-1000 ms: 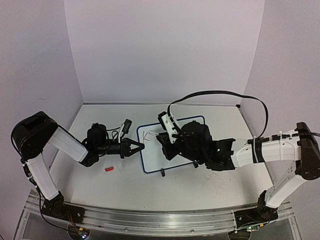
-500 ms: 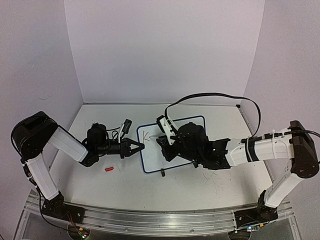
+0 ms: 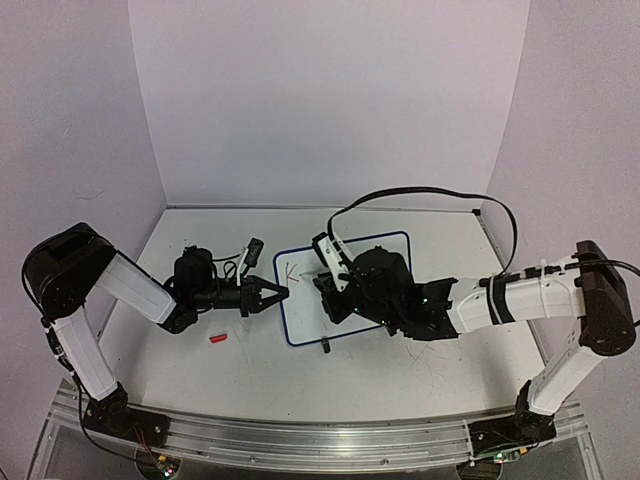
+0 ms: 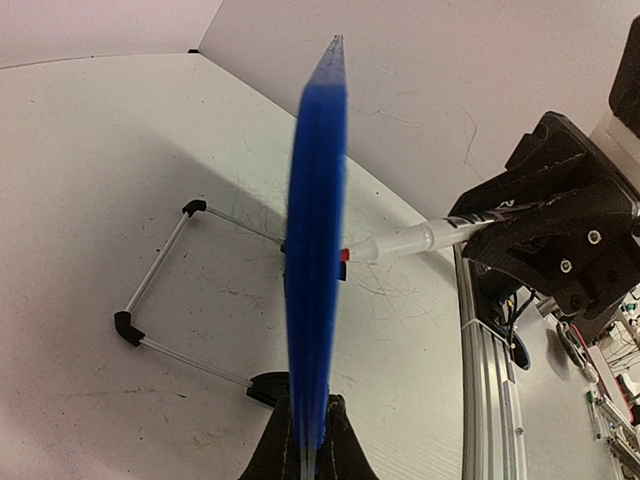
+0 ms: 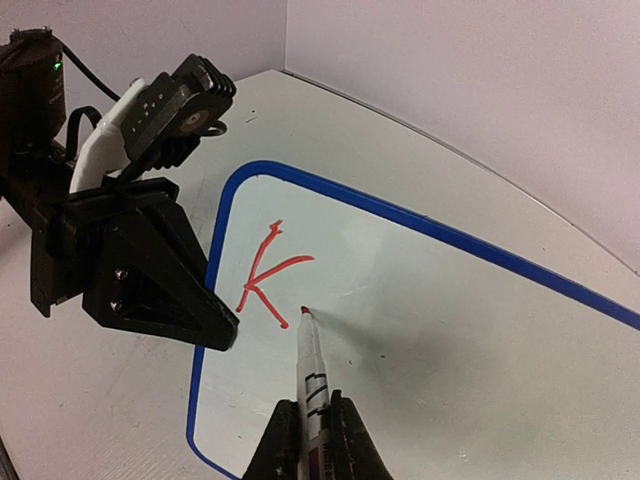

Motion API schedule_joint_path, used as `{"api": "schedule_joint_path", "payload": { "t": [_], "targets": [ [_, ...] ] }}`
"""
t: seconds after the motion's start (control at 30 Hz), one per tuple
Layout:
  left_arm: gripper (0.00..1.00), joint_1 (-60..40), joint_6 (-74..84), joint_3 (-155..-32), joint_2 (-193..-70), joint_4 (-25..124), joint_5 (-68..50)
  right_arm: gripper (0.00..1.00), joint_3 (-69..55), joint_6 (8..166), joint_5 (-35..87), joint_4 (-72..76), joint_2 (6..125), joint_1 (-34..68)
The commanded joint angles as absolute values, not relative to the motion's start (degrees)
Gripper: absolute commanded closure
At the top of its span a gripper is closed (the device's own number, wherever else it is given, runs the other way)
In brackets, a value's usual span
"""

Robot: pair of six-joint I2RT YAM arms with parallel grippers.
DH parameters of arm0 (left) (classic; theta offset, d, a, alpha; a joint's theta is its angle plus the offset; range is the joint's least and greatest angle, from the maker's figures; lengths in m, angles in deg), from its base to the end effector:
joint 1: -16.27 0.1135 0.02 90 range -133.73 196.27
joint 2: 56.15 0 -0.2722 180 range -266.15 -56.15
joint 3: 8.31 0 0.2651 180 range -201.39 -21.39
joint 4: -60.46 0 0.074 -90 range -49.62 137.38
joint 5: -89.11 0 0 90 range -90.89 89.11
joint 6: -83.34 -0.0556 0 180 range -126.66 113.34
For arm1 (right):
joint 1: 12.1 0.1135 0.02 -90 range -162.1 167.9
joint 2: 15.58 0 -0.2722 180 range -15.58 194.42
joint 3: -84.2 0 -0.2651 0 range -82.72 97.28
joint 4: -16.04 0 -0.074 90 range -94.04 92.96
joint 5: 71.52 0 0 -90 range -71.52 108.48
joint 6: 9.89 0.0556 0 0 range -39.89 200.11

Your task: Write a sentence on the whiteboard

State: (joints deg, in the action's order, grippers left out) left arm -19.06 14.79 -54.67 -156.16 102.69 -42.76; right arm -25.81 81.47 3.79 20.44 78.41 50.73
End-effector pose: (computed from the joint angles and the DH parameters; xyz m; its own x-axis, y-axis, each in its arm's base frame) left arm 0.2539 -0.2255 0.1452 -0.5030 0.0228 -0.8640 0.8385 0.2552 -0.4814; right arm 0.1959 0.3508 0.2343 -0.1710 -0.2828 -0.9438 -0.7476 0.6611 -0.0627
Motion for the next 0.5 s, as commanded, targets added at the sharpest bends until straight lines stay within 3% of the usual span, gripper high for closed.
{"api": "schedule_joint_path", "payload": {
  "t": [0.0, 0.47],
  "targets": [
    [1.00, -18.9, 14.1, -55.1, -154.2, 101.3, -42.0, 1.00, -23.6, 82.1, -0.8, 19.9, 78.8, 50.8],
    [1.00, -18.9, 14.0, -55.3, -154.1, 100.8, -41.9, 1.00, -24.3, 83.5, -5.1, 19.6, 77.7, 50.6]
  ]
}}
